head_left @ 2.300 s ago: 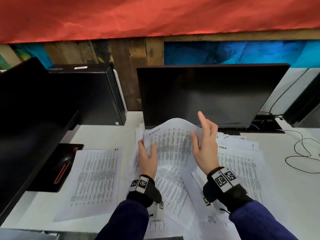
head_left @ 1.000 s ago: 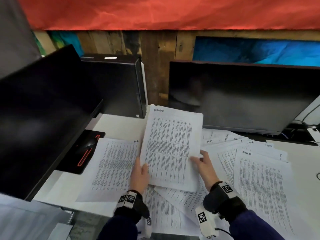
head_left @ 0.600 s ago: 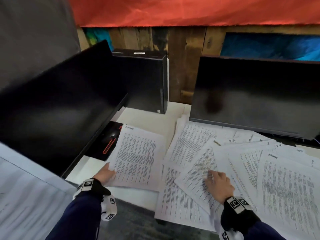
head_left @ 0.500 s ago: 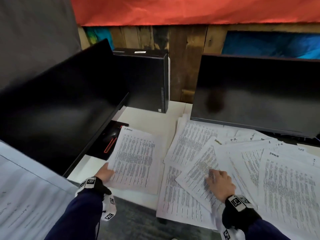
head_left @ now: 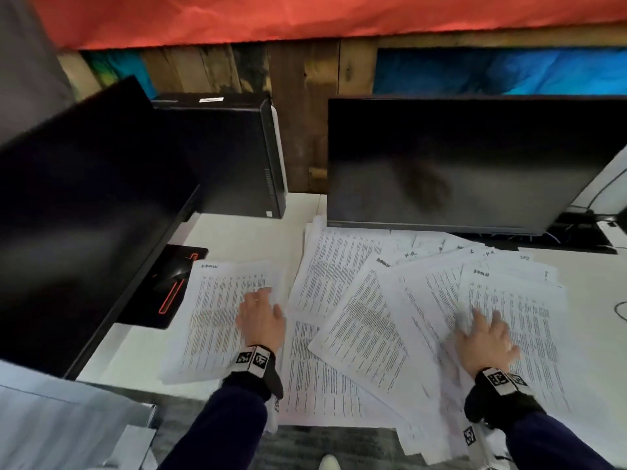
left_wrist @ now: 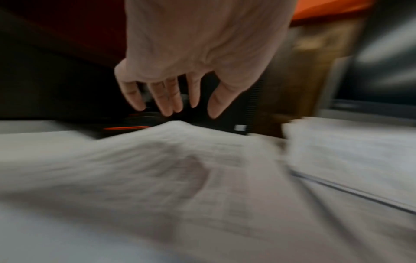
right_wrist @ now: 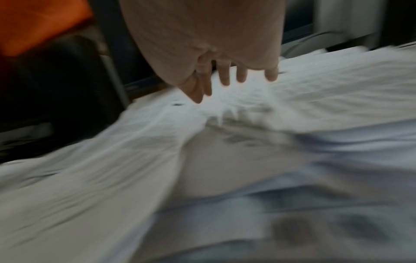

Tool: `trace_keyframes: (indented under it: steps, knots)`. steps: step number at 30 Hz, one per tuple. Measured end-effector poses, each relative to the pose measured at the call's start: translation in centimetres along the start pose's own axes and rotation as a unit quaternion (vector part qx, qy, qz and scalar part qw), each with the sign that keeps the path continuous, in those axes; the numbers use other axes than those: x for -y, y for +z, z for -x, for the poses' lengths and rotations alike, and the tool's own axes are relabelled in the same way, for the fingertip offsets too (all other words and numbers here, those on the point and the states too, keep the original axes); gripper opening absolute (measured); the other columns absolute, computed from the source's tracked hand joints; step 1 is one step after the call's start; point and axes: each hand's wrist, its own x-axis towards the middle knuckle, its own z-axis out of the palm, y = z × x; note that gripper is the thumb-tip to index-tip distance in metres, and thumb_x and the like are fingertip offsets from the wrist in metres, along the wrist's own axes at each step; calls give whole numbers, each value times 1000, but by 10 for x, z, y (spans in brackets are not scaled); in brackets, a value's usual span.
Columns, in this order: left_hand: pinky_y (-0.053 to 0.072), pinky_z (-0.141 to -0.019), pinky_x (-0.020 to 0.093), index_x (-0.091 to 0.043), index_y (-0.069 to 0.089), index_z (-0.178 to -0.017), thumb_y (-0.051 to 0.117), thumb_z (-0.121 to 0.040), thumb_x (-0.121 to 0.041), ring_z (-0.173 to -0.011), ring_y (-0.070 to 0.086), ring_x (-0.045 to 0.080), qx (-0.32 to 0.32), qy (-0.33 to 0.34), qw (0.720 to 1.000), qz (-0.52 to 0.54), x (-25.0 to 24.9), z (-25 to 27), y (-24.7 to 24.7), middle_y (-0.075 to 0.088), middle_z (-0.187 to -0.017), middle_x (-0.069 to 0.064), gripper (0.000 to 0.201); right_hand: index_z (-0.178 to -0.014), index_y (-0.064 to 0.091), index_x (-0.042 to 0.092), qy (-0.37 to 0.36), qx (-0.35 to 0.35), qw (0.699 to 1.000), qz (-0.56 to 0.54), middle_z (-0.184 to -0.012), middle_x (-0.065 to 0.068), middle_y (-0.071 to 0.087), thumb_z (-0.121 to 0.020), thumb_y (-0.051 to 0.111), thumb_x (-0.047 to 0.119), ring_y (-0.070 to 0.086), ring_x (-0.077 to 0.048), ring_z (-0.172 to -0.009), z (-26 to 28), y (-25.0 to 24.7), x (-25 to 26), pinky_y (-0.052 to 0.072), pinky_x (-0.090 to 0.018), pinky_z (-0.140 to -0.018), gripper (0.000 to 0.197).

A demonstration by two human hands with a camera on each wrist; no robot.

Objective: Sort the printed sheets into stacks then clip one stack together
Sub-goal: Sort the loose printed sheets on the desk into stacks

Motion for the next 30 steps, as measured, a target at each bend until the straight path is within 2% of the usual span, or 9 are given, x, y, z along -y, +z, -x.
trace_keyframes:
  steps: [2, 5, 11, 14, 17, 20, 23, 26, 30]
  knots:
    - [42, -99, 38, -18, 47, -127, 49, -94, -21, -116, 48, 23, 55, 76, 994, 47, -38, 16, 27, 45, -129, 7, 33, -146, 27, 22, 98, 20, 995, -8, -157, -16, 12, -91, 46, 44, 12, -35, -144, -8, -8, -24, 12, -62, -112, 63]
    - [44, -101, 34, -15, 47, -128, 46, -96, -22, -115, 51, 19, 168, 122, 973, 98, -83, 35, 60, 47, -129, 7, 33, -139, 31, 20, 121, 73, 990, -16, -150, -18, 22, -82, 42, 56, 20, -39, -138, -6, 0, -38, 22, -64, -108, 68]
    - [44, -102, 38, -12, 45, -131, 45, -92, -25, -116, 55, 26, 316, -26, 928, 196, -129, 51, 106, 55, -126, 8, 41, -144, 24, 26, 20, 108, 994, -15, -157, -10, 15, -89, 35, 57, 18, -34, -142, 21, 7, -6, 21, -57, -109, 65]
    - [47, -85, 31, -22, 53, -85, 47, -85, -19, -89, 58, 25, 340, -107, 898, 258, -134, 46, 121, 56, -99, 11, 7, -141, 35, 23, 59, 81, 987, -123, -150, -11, 29, -91, 47, 41, 30, -33, -135, 4, -17, -25, 21, -54, -110, 54]
    - [44, -63, 30, -19, 40, -65, 47, -85, -9, -66, 52, 21, 338, -155, 877, 304, -146, 47, 116, 48, -75, 9, 23, -143, 31, 15, 190, -10, 973, -132, -149, -15, 31, -88, 55, 31, 32, -35, -134, -24, -39, -67, 25, -54, -108, 62]
    - [45, -60, 27, -9, 52, -74, 48, -91, -8, -68, 57, 19, 368, -191, 845, 339, -158, 50, 112, 55, -76, 7, 18, -140, 33, 2, 258, 29, 952, -163, -142, -24, 36, -86, 59, 32, 37, -41, -128, -49, -51, -97, 29, -50, -108, 67]
    - [48, -65, 26, -5, 59, -93, 50, -91, -9, -80, 59, 20, 385, -208, 818, 373, -167, 55, 111, 62, -88, 10, 10, -135, 43, 9, 244, 77, 955, -149, -134, -24, 40, -78, 54, 33, 40, -42, -123, -55, -52, -97, 34, -47, -103, 63]
    - [53, -77, 34, -7, 59, -104, 55, -90, -8, -89, 61, 25, 364, -189, 823, 394, -178, 60, 121, 63, -97, 12, 15, -138, 45, 22, 185, 73, 971, -131, -138, -20, 34, -82, 53, 33, 31, -39, -129, -55, -48, -80, 26, -49, -109, 58]
    - [46, -100, 48, -6, 52, -125, 70, -74, -11, -113, 59, 30, 325, -161, 849, 384, -179, 64, 144, 61, -122, 12, 54, -135, 47, 29, 21, 129, 987, -94, -143, -11, 32, -89, 52, 41, 30, -33, -130, -45, -39, -57, 24, -49, -108, 48]
